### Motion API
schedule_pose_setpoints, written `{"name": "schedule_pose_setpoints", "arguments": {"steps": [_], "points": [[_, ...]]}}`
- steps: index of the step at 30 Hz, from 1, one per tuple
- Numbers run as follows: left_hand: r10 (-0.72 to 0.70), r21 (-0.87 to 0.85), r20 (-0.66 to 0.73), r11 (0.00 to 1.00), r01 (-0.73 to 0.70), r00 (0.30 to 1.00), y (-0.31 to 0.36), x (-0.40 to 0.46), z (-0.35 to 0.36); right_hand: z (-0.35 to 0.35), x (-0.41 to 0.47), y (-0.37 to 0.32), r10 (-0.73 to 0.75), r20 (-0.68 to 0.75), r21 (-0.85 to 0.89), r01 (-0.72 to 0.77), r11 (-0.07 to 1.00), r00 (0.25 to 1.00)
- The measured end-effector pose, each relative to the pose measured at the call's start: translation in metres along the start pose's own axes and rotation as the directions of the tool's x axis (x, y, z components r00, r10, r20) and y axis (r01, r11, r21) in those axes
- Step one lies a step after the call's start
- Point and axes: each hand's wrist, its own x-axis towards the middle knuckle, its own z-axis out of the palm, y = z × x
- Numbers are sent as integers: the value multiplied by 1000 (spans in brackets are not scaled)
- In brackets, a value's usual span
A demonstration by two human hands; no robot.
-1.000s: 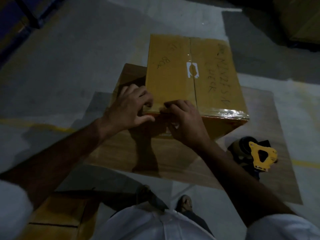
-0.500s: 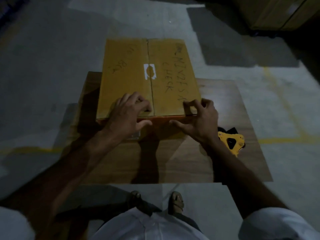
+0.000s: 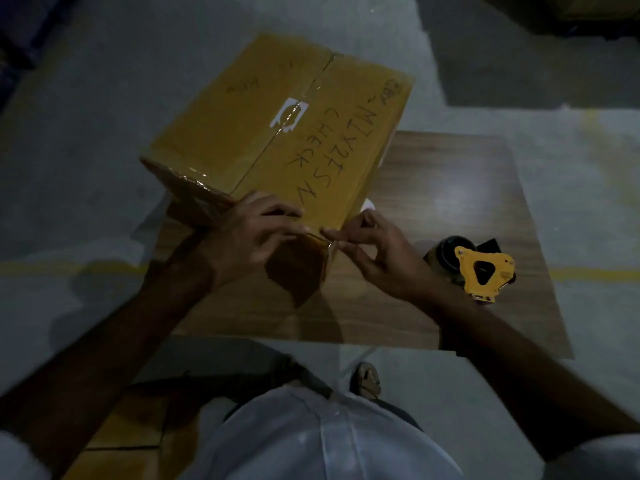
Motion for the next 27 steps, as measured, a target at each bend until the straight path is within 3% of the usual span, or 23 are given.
{"name": "schedule_pose_setpoints", "arguments": {"steps": [5, 12, 16, 21, 24, 27], "points": [[-266, -120, -148, 961, 249, 953, 37, -6, 21, -16, 23, 15, -186, 75, -237, 199, 951, 980], [-257, -3, -195, 965, 261, 947, 33, -14, 39, -5, 36, 41, -477, 49, -376, 459, 805, 877], [-282, 4, -273, 956, 295, 920, 40, -17, 65, 2, 34, 44, -481, 52, -313, 471, 825, 875], [-367, 14, -449, 909, 416, 815, 42, -9, 93, -26, 52, 41, -497, 214, -240, 539, 808, 841], [-308, 39, -431, 933, 358, 848, 25, -13, 90, -37, 70, 43, -485, 289, -210, 549, 809, 825], [-273, 140, -348, 931, 338, 897, 11, -12, 79, -29, 66, 47, -501, 218, -220, 543, 811, 837]]}}
